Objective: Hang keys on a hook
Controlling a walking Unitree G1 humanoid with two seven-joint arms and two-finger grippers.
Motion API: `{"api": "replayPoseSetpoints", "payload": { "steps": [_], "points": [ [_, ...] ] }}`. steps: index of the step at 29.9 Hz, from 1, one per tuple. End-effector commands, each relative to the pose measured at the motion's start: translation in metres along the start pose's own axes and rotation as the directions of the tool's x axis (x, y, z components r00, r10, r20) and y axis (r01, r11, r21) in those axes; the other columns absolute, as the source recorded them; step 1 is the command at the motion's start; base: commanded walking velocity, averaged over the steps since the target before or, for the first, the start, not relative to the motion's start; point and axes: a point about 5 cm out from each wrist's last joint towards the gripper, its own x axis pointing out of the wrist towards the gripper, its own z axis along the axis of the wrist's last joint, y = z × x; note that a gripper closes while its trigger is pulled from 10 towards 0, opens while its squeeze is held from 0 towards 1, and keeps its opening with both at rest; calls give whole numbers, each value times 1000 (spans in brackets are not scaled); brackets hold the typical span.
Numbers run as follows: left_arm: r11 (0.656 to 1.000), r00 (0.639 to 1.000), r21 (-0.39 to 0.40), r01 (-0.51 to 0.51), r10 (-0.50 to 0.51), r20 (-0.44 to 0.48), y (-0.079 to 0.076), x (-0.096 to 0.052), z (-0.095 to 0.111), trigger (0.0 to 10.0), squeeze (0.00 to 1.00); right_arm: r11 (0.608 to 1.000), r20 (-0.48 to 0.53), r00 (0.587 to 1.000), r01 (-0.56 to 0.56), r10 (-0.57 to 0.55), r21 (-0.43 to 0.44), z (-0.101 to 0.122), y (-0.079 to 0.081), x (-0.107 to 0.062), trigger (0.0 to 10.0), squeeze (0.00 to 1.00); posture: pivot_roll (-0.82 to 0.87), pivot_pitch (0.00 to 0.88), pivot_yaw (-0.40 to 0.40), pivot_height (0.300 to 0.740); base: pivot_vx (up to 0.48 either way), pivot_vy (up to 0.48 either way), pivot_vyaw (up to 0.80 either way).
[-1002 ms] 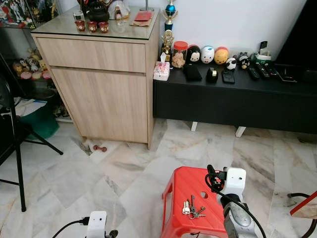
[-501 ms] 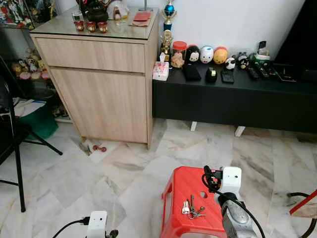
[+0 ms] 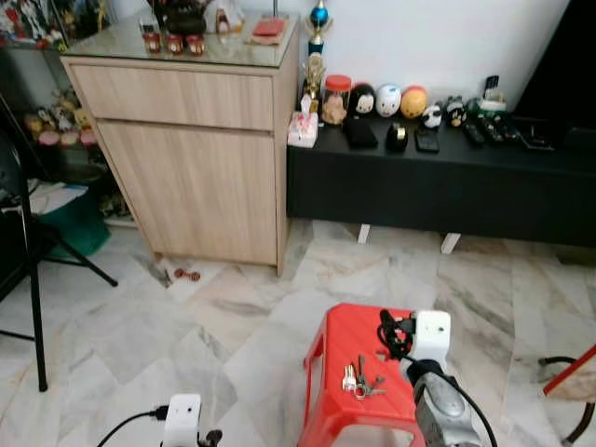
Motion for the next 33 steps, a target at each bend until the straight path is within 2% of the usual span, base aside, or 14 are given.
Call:
{"api": "replayPoseSetpoints", "payload": {
  "steps": [1, 26, 33],
  "points": [
    [1000, 1000, -12, 1, -1, -12, -1, -1, -3, 10000, 0, 1000, 10, 1000, 9, -9, 2, 2, -4, 1, 10000, 0, -6, 0, -54, 652, 0, 0, 0],
    [1000, 999, -28, 13, -14, -30, -2, -1, -6, 10000, 0, 1000, -19, 1000, -2, 2, 10, 1, -2, 2, 10000, 0, -11, 0, -49, 652, 0, 0, 0],
    [999, 999, -31, 21, -22, -34, -2, -1, -6, 10000, 0, 1000, -15, 1000, -13, 13, -22, 1, -3, 2, 10000, 0, -12, 0, -48, 652, 306, 0, 0]
  ]
}}
